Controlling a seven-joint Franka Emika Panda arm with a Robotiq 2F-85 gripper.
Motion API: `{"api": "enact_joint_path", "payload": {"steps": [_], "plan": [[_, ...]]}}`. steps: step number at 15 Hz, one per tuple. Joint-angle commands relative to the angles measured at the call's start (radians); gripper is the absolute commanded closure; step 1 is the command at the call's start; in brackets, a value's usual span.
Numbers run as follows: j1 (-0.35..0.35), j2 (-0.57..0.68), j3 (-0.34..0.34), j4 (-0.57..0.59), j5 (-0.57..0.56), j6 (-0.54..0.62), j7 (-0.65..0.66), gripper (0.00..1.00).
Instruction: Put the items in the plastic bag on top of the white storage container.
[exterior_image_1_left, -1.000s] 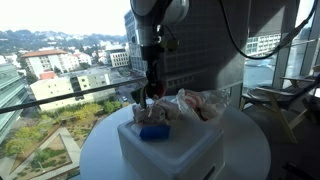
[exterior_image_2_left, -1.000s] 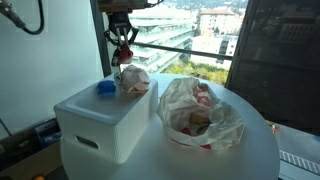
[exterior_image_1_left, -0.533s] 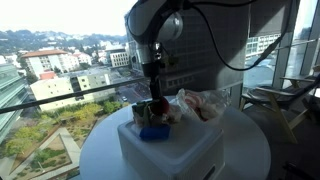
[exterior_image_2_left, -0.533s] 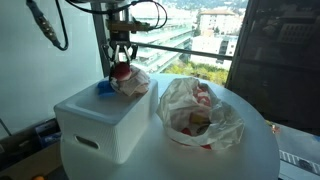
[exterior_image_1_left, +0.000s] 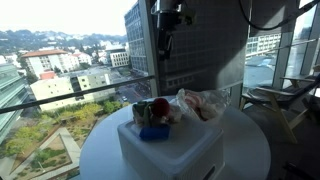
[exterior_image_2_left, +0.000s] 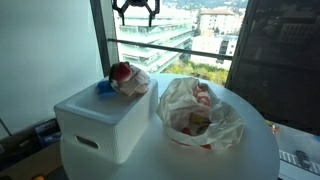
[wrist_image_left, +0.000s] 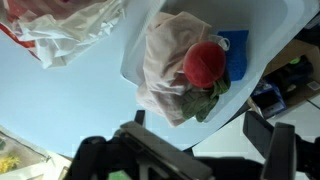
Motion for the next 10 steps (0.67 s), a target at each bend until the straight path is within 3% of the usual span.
{"api": "enact_joint_path", "payload": {"steps": [1, 6, 10], "plan": [[-0.047, -0.006, -0.076, -0.041, 0.022, 0.029, 0.068, 0.0], [-0.096, 0.114, -0.145, -0.091, -0.039, 0.127, 0.177, 0.0], [-0.131, 0.259, -0.167, -0.074, -0.05, 0.124, 0.243, 0.0]]}}
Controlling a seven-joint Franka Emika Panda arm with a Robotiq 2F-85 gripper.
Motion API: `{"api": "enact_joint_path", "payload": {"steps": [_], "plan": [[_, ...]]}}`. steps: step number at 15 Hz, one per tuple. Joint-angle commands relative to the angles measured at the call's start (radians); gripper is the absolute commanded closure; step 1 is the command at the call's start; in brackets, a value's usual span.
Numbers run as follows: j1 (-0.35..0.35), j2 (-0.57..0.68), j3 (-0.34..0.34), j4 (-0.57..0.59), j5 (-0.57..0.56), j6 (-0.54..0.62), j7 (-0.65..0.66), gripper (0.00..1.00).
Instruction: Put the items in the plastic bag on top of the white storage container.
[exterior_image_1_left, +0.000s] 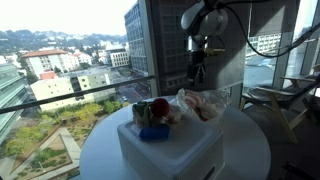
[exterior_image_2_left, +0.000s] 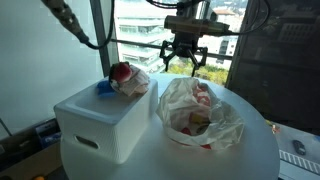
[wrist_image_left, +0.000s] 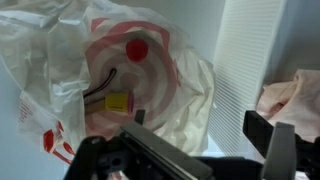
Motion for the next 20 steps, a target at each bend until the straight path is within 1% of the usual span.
{"api": "enact_joint_path", "payload": {"steps": [1, 3, 6, 8, 11, 13, 20], "plan": [[-0.023, 0.118, -0.011, 0.031, -0.022, 0.029, 0.074, 0.0], [-0.044, 0.187, -0.015, 0.043, -0.022, 0.052, 0.092, 0.0], [-0.072, 0.295, -0.009, 0.087, -0.024, 0.087, 0.081, 0.0], [-0.076, 0.365, 0.0, 0.134, -0.035, 0.125, 0.077, 0.0], [-0.067, 0.467, 0.004, 0.241, -0.07, 0.161, 0.088, 0.0], [-0.063, 0.532, 0.001, 0.331, -0.097, 0.146, 0.105, 0.0], [-0.078, 0.718, 0.019, 0.587, -0.1, 0.078, 0.111, 0.0]]}}
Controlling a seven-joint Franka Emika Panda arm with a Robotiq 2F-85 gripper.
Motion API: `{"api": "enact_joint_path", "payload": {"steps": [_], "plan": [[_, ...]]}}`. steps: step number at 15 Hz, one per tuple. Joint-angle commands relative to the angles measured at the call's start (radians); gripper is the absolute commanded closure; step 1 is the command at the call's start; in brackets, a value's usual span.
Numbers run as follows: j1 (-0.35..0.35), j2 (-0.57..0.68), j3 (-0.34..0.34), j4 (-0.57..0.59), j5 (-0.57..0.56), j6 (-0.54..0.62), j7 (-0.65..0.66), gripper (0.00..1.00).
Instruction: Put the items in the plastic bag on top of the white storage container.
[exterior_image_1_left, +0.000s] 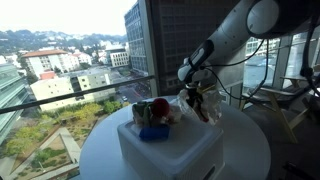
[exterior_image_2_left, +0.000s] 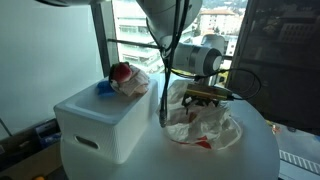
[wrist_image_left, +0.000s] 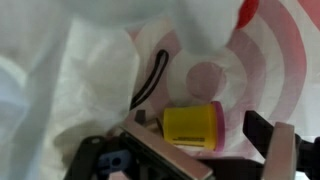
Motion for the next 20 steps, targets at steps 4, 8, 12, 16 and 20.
{"api": "enact_joint_path", "payload": {"steps": [4, 8, 12, 16, 20], "plan": [[-0.012, 0.164, 0.026, 0.235, -0.018, -0.098, 0.001, 0.25], [-0.014, 0.121, 0.027, 0.223, -0.015, -0.129, 0.005, 0.51], [-0.007, 0.026, 0.019, 0.161, -0.008, -0.195, 0.053, 0.68], [0.035, -0.137, -0.02, 0.095, -0.079, -0.426, 0.096, 0.68], [0.058, -0.3, 0.015, 0.043, -0.162, -0.71, -0.051, 0.68]]}}
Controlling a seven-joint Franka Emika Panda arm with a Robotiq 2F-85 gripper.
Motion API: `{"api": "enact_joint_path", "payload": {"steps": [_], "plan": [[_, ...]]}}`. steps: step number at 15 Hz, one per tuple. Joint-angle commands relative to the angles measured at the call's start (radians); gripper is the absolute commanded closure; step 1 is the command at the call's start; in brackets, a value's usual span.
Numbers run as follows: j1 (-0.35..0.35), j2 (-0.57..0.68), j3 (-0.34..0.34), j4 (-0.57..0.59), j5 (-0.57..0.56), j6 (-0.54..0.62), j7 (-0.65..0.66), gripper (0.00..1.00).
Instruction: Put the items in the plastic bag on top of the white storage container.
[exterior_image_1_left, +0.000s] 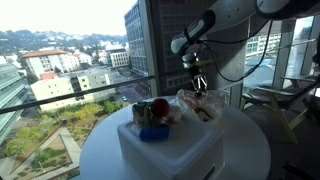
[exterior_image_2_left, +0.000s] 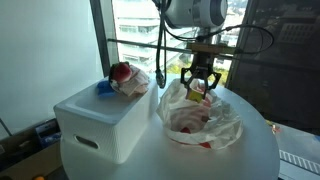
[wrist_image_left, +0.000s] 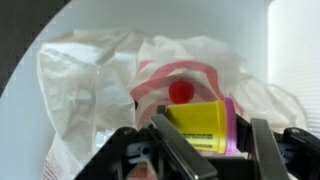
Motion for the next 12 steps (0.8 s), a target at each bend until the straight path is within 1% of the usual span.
{"api": "enact_joint_path", "payload": {"steps": [1, 2, 3, 5, 7, 9, 10, 12], "plan": [[0.041, -0.196, 0.025, -0.128, -0.097, -0.129, -0.113, 0.68], [0.052, -0.245, 0.04, -0.159, -0.116, -0.123, -0.141, 0.68], [0.07, -0.297, 0.053, -0.198, -0.137, -0.082, -0.14, 0.68], [0.106, -0.382, 0.084, -0.253, -0.159, -0.047, -0.14, 0.68], [0.149, -0.457, 0.123, -0.308, -0.163, 0.0, -0.123, 0.68], [0.191, -0.529, 0.163, -0.364, -0.144, 0.059, -0.112, 0.68], [0.215, -0.558, 0.184, -0.386, -0.136, 0.088, -0.107, 0.68], [0.25, -0.56, 0.217, -0.403, -0.12, 0.181, -0.119, 0.68]]}}
